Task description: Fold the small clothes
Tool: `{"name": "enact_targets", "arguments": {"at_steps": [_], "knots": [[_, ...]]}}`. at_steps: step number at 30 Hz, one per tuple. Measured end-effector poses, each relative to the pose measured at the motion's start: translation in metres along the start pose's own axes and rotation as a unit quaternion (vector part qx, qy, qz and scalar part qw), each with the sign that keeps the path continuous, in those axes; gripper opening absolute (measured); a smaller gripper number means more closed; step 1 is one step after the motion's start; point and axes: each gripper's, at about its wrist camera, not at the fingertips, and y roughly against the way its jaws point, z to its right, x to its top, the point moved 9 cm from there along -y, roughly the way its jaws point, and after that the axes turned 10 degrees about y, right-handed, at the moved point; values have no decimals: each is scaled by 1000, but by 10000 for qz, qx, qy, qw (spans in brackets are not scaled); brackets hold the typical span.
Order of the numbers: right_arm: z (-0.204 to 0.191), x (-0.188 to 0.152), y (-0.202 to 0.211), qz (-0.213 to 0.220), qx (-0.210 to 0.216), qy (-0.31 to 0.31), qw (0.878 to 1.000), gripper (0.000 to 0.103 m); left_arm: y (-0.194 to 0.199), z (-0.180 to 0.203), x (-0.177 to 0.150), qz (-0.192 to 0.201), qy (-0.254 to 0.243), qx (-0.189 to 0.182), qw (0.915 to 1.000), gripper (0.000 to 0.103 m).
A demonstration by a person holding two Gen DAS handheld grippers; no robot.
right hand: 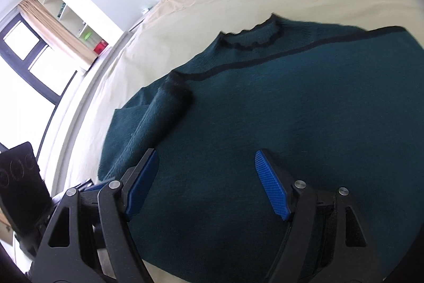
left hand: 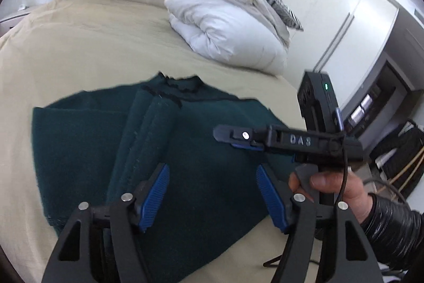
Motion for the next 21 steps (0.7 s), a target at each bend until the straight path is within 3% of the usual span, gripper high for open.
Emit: {"name": "enact_targets", "arguments": {"at_steps": [2,4,9,12,13,14,15,17,21], "knots": [[5,2,7,43,-19,-97,9999,73,8,-14,19,205,283,82,9994,71],[10,5,13,116,-54,-90,9999,73,-6,-24,29,-23,183,536,9984,71],[35,10,39,570,-220,-379,9974,73,-50,-28,40,-553,-213,1141,9917,71],[54,5,47,552,-600,-292,9962,73,-71,-36,37,-931,-309,1362,9858,53],[62,0,47,459,-816,-210,9954,72,-77,-40,36,-1001,-315,1477,9834,39],[70,-3,50,424,-1049,-110,9935,72,-79,-44,36,-1002,-321,1592,9816,30],[79,-5,54,440,-1296,-11,9906,72,-78,-46,37,-972,-289,1597,9819,27],[94,-10,60,444,-1553,-26,9869,72,-69,-47,38,-827,-162,1482,9854,11],[109,-20,60,467,-1617,77,9857,71,-50,-52,43,-442,21,1513,9875,10]]}}
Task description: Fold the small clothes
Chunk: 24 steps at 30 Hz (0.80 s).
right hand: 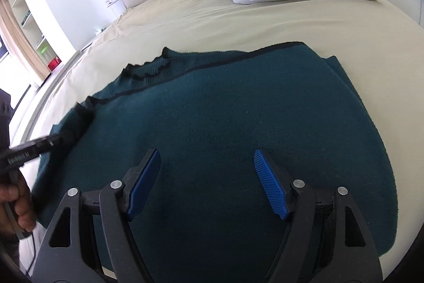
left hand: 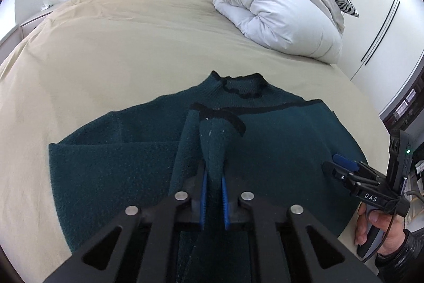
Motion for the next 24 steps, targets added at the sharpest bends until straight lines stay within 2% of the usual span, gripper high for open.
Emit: {"name": "enact_targets", "arguments": {"at_steps": [2,4,6,7,8,9,10,12,14,16,17,18,19,20,22,23,24], "knots": [[-1,-3,-3,21,-79,178,9998,72,23,-13,9,495,241,104,9984,10],[0,-5,-3,34,-88,181,9998,72,52,-31,22,1148,433,476,9913,10],[1,-5,-5,22,-53,146,9999,72,81,-60,33,1719,796,992,9769,11],[-1,-7,-5,22,-55,150,9999,72,91,-79,37,1896,994,1384,9670,13],[-1,-7,-6,17,-71,168,9998,72,93,-97,39,1882,1086,1756,9602,33],[-2,-7,-7,11,-107,205,9997,73,87,-111,37,1681,1123,1972,9593,45],[-4,-7,-8,4,-131,249,9996,73,80,-125,33,1488,1222,2010,9605,52],[-7,-7,-9,-39,-258,366,9990,73,77,-143,23,1368,1447,1978,9598,52],[-9,-6,-10,-77,-317,404,9987,73,84,-148,13,1474,1677,1813,9578,52],[-10,-5,-8,-78,-311,346,9989,73,87,-131,9,1487,1575,1479,9650,52],[-11,-4,-7,-73,-304,304,9990,73,84,-120,8,1433,1386,1457,9690,54],[-13,-3,-6,-62,-275,251,9993,75,79,-108,7,1352,1197,1463,9726,58],[-16,-1,-5,-49,-225,223,9995,75,71,-99,5,1229,994,1501,9760,71],[-21,0,-4,-35,-179,198,9996,75,60,-92,1,1059,809,1656,9771,79],[-36,6,-2,4,-19,232,9997,75,42,-85,-11,831,574,1715,9800,78],[-45,9,-1,33,40,314,9995,75,32,-86,-18,675,578,1686,9817,63],[-54,12,-2,49,77,419,9991,75,26,-93,-26,547,692,1607,9831,52]]}}
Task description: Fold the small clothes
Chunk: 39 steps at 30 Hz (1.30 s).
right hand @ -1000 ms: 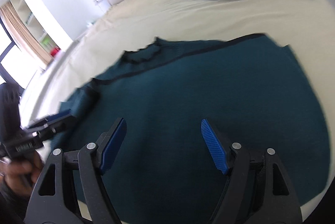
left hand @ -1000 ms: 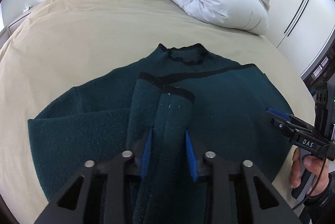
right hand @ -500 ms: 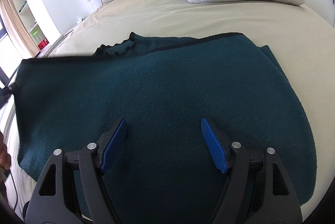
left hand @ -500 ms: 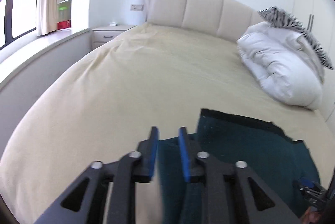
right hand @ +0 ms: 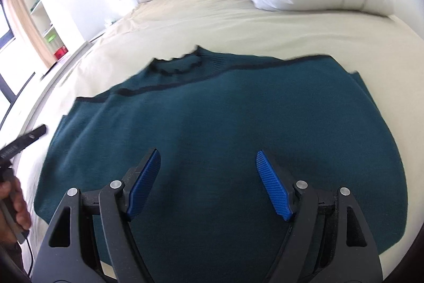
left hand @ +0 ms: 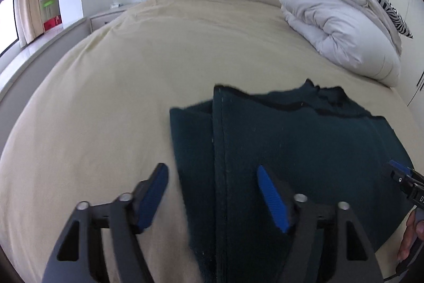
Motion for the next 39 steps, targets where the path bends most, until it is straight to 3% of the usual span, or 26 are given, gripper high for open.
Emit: {"name": "enact_targets", "arguments": {"at_steps": [2,5,7,14,16,20,24,30,34,39], "knots": [[-19,4,-5,-54,128,208,9997,75,-1,-11,-4,15,401,-268,9988,37],[-36,-5,-21,-368,78,496,9981,75,5,-20,-2,67,652,-354,9972,24],[-43,-7,-21,-311,-81,713,9969,75,7,-20,-4,141,686,-374,9968,21],[-47,-11,-22,-297,-33,680,9972,77,16,-25,-10,349,963,-390,9940,17],[-48,-13,-23,-280,-43,774,9966,78,15,-26,-11,273,946,-288,9947,26],[-47,-11,-21,-323,39,667,9972,78,33,-31,-5,509,906,78,9946,69],[-45,-7,-13,-207,520,194,9982,80,32,-32,-4,330,907,30,9953,72],[-50,-11,-13,-246,492,371,9978,80,27,-33,-9,209,893,109,9957,72],[-50,-12,-11,-243,527,331,9978,80,26,-27,-10,125,858,-42,9962,72],[-50,-12,-10,-243,593,326,9974,80,12,-25,-20,-367,1065,-394,9929,68]]}}
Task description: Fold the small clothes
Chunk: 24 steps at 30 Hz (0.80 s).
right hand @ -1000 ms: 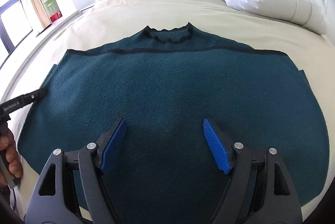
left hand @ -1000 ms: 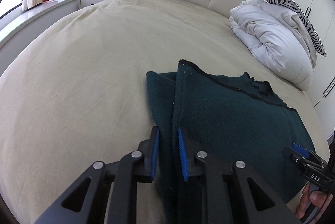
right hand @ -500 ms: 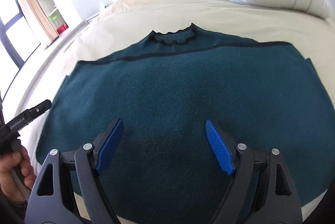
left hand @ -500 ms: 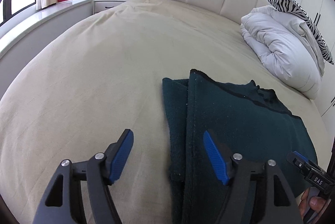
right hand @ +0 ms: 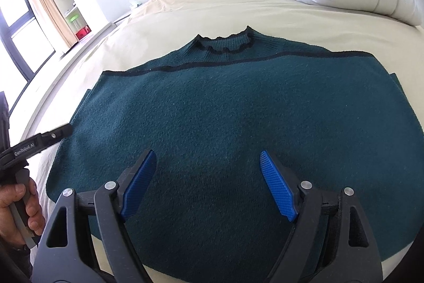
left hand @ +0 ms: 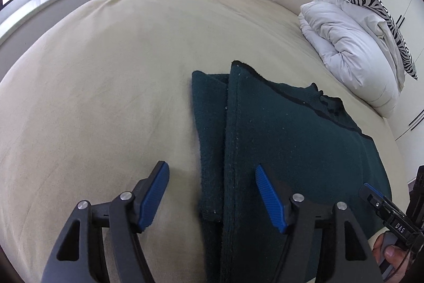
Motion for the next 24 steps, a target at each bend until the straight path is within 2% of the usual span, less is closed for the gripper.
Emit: {"name": "enact_targets", "arguments": {"at_steps": [1,3,4,7,10,11,13,16,20,24], "knots": [[0,0,1,6,39,-26,10000,80,-1,0,-1,-121,75,-100,9998,65],[0,0,3,27,179,-104,9998,81,-3,-1,-2,-435,361,-441,9974,49],[0,-1,4,40,294,-172,9994,81,-5,0,-4,-609,486,-609,9951,37],[3,0,8,95,640,-455,9969,81,-11,0,-7,-875,632,-704,9917,33],[10,0,12,169,1003,-878,9909,81,-16,4,-5,-1092,792,-796,9877,19],[12,0,13,188,1111,-987,9887,81,-14,7,-4,-1080,719,-742,9888,16],[16,-1,15,220,1278,-1154,9848,81,-6,18,-2,-956,438,-605,9926,13],[25,-2,20,292,1535,-1425,9774,81,11,51,2,-835,189,-735,9936,13],[49,-5,31,374,1940,-1956,9606,81,25,124,-1,-774,-470,-896,9919,13],[82,-7,44,444,2336,-2487,9389,81,13,204,-21,-878,-1006,-1021,9858,12]]}}
